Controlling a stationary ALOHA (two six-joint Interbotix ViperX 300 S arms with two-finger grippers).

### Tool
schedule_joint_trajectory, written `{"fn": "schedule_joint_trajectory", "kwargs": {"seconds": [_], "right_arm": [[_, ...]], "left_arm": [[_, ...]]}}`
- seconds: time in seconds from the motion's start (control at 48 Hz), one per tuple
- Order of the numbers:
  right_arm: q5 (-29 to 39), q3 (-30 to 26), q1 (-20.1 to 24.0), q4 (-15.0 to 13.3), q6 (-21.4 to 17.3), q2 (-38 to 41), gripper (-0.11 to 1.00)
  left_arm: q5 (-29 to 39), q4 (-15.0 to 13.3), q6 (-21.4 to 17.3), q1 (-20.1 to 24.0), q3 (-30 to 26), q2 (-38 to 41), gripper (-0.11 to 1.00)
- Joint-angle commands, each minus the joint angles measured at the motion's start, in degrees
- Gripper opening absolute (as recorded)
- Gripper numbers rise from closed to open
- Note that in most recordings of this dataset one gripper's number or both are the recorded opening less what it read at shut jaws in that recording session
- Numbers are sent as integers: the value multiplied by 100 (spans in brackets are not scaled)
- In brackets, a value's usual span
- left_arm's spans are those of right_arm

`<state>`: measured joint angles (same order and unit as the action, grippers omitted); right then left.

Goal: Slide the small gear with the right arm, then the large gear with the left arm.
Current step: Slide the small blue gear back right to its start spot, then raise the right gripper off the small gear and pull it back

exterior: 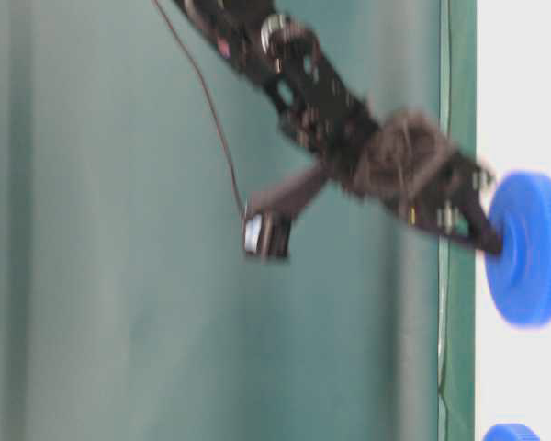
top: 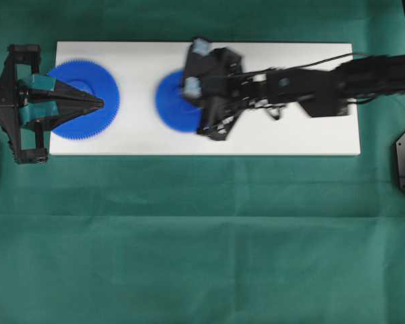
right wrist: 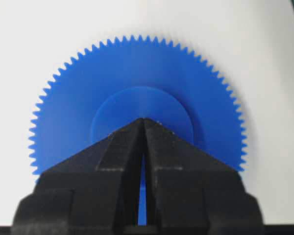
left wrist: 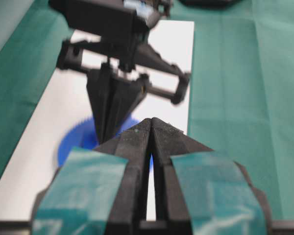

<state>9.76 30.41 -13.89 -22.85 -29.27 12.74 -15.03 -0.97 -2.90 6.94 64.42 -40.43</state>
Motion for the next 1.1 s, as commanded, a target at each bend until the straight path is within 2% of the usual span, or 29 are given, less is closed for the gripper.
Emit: {"fn": "schedule_joint_trajectory", "kwargs": {"seconds": [0.0,0.25,0.479,0.792,1.084], "right_arm": [[123,694,-211,9,-35,-308,50],[123,2276,-756,9,-483,-1380,50],[404,3322,-984,9,-773,-2443,50],[1063,3911,-1020,0,-1274,-3454,50],[1028,3938,-1011,0,-1283,-3560,50]], "left_arm": [[-70,0,0,18,-62,-9,0],[-70,-9,0,18,-35,0,0],[-70,-9,-9,53,26,0,0],[-44,-9,-9,132,35,-9,0],[-44,-9,-9,132,44,-9,0]]}}
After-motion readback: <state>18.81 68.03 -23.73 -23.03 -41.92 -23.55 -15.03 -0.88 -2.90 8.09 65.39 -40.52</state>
